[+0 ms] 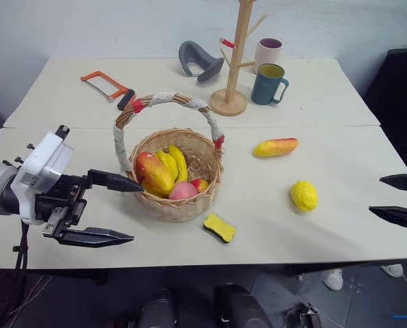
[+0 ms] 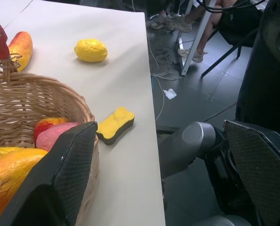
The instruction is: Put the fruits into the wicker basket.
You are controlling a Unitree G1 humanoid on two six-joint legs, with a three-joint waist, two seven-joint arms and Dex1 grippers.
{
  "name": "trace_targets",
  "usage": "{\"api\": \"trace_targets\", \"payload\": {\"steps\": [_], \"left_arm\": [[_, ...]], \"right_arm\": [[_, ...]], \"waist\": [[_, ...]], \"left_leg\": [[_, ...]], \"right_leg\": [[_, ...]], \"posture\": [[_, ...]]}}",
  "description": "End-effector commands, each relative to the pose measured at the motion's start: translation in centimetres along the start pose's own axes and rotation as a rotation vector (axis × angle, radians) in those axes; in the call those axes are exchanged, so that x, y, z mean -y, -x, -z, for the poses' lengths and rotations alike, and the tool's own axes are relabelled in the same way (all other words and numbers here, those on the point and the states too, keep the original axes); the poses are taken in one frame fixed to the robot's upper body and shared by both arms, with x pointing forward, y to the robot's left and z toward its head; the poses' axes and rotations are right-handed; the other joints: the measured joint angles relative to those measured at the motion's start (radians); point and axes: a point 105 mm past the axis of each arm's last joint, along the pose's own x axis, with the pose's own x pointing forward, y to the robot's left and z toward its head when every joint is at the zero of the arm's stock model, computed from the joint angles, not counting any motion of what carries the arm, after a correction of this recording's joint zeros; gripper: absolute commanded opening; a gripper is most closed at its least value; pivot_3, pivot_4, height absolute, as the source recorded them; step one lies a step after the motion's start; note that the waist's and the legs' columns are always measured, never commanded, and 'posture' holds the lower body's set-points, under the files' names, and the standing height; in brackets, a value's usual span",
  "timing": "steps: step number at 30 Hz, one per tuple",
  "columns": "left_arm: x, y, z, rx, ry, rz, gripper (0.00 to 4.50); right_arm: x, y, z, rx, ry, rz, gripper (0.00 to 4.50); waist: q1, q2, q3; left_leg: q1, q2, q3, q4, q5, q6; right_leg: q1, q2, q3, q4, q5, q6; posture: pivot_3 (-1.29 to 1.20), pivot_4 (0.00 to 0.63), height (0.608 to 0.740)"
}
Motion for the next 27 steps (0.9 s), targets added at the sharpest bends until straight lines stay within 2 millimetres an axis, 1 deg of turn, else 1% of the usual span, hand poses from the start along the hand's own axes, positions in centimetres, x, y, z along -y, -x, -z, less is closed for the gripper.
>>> {"api": "trace_targets", "payload": {"steps": [1,4,6,12,14,16,20,24,27], "left_arm": [[0.0,0.2,0.0,-0.017,-0.038,0.005,4.49],[-0.5,0.1,0.6,-0.031,-0.041,-0.029,4.49],[-0.4,0.1,0.8,-0.039,-0.042,-0.020,4.49],[-0.5,0.1,0.8,-0.036,-0.046,-0.018,4.49],[-0.4,0.0,0.8,-0.030,-0.043,-0.013,4.49],[-0.3,-0.2,0.7,-0.018,-0.041,-0.001,4.49],[-0.1,-0.8,0.6,-0.030,-0.034,0.044,4.49],[-0.5,-1.1,0.7,-0.086,-0.066,0.075,4.49],[-0.8,-1.6,0.6,-0.112,-0.096,0.090,4.49]], "right_arm": [[0.0,0.8,-0.6,0.030,0.018,0.038,4.48],[-0.1,0.8,-0.2,0.005,0.026,0.050,4.48],[-0.1,0.7,0.1,-0.015,0.032,0.062,4.48],[0.0,0.6,0.2,-0.026,0.035,0.066,4.48],[-0.2,-0.3,0.3,-0.051,0.095,0.072,4.48],[-1.0,-1.6,-0.1,-0.062,0.130,0.034,4.48],[-4.7,-5.7,-1.7,-0.024,0.175,-0.137,4.48],[-7.4,-9.8,-1.6,-0.018,0.182,-0.230,4.48],[-8.8,-11.9,-1.0,-0.020,0.191,-0.273,4.48]], "waist": [[0.000,0.000,0.000],[0.001,0.000,0.000],[0.000,0.000,0.000],[0.000,0.000,0.000],[0.000,0.000,0.000],[-0.002,0.000,0.000],[-0.005,0.001,0.000],[-0.003,0.000,0.001],[0.002,0.000,0.001]], "left_leg": [[0.000,0.000,0.000,0.000,0.000,0.000],[0.000,0.000,0.000,0.000,0.000,0.000],[0.000,0.000,0.000,0.000,0.000,0.000],[0.000,0.000,0.000,0.000,0.000,0.000],[0.000,0.000,0.000,0.000,0.000,0.000],[0.000,0.000,0.000,0.000,0.000,0.000],[0.000,0.001,0.000,0.001,0.000,0.000],[0.000,0.001,-0.002,0.003,0.000,-0.001],[-0.002,0.000,-0.001,0.004,0.000,0.000]], "right_leg": [[0.000,0.000,0.000,0.000,0.000,0.000],[0.000,0.000,0.000,0.000,0.000,0.000],[0.000,0.000,0.000,0.000,0.000,0.000],[0.000,0.000,0.000,0.000,0.000,0.000],[0.000,0.000,0.000,0.000,0.000,0.000],[0.000,0.000,0.000,0.000,0.000,0.000],[0.000,0.001,0.000,0.002,0.000,0.000],[0.000,0.001,0.000,0.003,0.000,0.000],[-0.001,-0.001,0.000,0.003,0.000,0.000]], "posture": [[0.00,0.150,0.740],[0.00,0.150,0.740],[0.00,0.150,0.740],[0.00,0.150,0.740],[0.00,0.150,0.740],[0.00,0.150,0.740],[0.00,0.150,0.740],[0.00,0.150,0.740],[0.00,0.150,0.740]]}}
